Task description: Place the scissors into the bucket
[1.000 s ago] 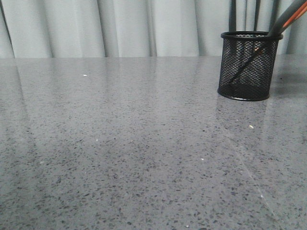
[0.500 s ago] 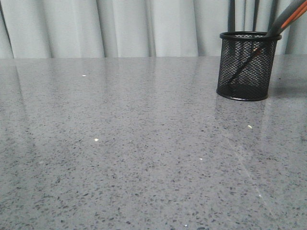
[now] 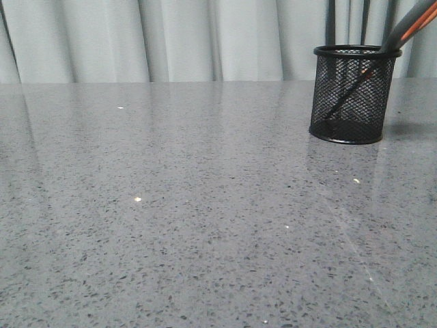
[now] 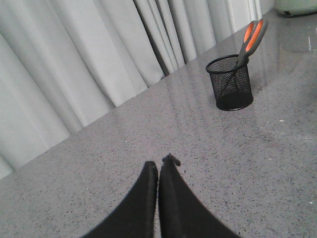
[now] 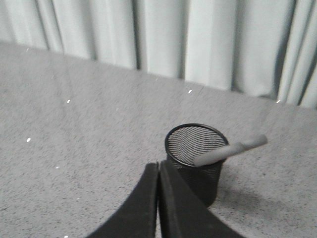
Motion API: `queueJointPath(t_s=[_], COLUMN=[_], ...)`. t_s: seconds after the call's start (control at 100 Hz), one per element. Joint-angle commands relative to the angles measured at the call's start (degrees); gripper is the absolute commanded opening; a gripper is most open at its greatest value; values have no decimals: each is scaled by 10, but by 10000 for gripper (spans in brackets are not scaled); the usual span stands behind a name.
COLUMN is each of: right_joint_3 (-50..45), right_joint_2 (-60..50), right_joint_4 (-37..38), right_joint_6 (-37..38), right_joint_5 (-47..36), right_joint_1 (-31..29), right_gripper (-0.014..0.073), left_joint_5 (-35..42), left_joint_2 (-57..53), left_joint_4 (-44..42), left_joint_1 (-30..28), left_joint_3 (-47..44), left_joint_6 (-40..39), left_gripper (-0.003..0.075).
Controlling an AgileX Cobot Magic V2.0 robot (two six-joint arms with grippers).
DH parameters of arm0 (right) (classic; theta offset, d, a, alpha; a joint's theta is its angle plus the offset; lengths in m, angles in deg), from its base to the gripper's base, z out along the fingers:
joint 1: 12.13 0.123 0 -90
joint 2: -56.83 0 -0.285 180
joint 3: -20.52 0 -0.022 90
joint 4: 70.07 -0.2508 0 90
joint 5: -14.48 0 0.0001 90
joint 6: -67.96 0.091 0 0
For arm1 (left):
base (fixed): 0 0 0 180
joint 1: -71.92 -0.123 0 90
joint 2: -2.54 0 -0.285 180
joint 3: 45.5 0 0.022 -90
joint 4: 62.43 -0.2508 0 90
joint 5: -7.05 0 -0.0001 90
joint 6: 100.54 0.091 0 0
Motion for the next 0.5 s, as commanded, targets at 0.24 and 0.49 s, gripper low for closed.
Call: queueJointPath(t_s=[0.24, 0.49], right_joint_3=[-62, -62], right_joint_2=[-79, -79], right_joint_4=[2, 2], right_joint_6=[-4, -4], right_joint_5=[-94, -102], right_joint_1=[2, 2], right_gripper=[-45, -45], left_joint_5=[49, 46], left_joint_2=[5, 5], left_joint_4=[14, 30], left_joint_1=[-2, -2], left_joint_3=[13, 13], left_joint_6=[-6, -6], left_gripper=[-20, -20])
